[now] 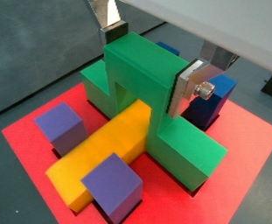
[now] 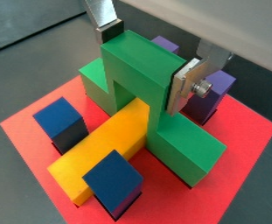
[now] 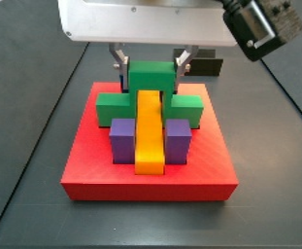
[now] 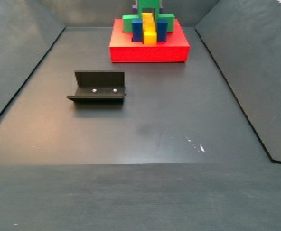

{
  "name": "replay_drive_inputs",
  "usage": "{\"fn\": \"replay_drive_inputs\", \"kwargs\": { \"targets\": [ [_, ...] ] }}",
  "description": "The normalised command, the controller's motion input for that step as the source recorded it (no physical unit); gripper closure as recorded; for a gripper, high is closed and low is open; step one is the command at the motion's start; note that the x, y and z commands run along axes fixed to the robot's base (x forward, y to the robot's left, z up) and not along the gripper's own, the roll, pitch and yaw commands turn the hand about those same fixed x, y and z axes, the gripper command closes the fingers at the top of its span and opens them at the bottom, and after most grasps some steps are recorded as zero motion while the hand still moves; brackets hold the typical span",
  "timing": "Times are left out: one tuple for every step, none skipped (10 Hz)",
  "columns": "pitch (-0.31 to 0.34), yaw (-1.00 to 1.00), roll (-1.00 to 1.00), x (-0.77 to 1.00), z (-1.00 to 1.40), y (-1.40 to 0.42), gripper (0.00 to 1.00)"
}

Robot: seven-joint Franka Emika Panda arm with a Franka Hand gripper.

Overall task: Pick up the green object. Move up. Place the green object on the fixture. Regrasp the green object. Move to above the board. Insert the green object.
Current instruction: Insert the green object.

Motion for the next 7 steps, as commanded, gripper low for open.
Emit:
{"fn": "replay_drive_inputs", "kwargs": {
  "targets": [
    [0.000, 0.00, 0.00, 0.04, -0.16, 0.00, 1.00],
    [0.014, 0.00, 0.00, 0.12, -0.21, -0.04, 1.00],
    [0.044, -0.03, 0.00, 0.23, -0.17, 0.00, 1.00],
    [0.011, -0.04, 0.00, 0.24, -0.27, 0.00, 1.00],
    [0.004, -0.03, 0.00, 0.18, -0.25, 0.00, 1.00],
    [0.000, -0.03, 0.00, 0.07, -0.26, 0.00, 1.00],
    [0.000, -0.05, 0.00, 0.01, -0.42, 0.00, 1.00]
  ]
}}
